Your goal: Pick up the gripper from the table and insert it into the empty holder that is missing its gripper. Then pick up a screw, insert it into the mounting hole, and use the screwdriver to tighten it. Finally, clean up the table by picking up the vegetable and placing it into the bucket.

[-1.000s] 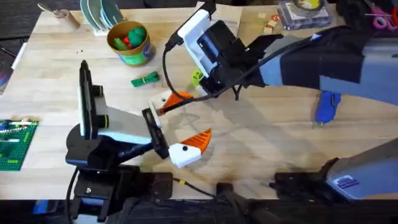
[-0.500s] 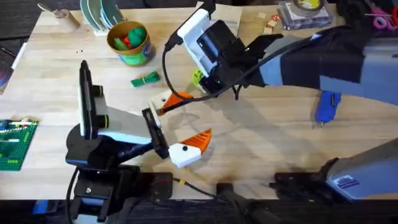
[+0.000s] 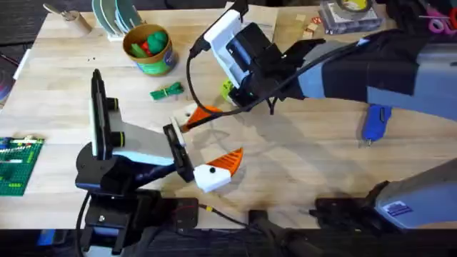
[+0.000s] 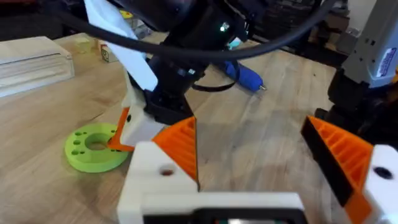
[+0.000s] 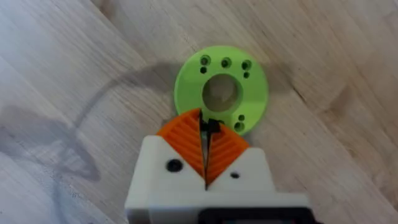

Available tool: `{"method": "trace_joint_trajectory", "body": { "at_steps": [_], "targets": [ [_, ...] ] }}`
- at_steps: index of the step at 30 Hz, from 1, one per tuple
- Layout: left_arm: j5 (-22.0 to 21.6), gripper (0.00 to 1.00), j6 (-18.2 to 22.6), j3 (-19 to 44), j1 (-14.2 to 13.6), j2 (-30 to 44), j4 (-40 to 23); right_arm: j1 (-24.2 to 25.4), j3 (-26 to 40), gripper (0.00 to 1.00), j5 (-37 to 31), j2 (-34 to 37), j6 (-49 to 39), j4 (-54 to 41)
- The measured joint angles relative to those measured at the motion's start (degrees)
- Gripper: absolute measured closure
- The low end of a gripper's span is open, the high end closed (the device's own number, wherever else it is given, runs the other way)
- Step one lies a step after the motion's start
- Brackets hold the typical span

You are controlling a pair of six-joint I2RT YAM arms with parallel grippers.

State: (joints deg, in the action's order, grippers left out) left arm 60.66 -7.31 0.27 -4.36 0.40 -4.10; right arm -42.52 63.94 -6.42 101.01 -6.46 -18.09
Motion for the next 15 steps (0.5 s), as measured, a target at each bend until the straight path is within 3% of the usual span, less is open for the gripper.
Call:
{"method": "trace_joint_trajectory", "body": {
  "at_steps": [15],
  "targets": [
    [0.00, 0.008, 0.00, 0.00, -0.02, 0.00, 0.00, 2.61, 0.02, 0.994, 0.02, -2.16, 0.00, -1.04]
  ]
}}
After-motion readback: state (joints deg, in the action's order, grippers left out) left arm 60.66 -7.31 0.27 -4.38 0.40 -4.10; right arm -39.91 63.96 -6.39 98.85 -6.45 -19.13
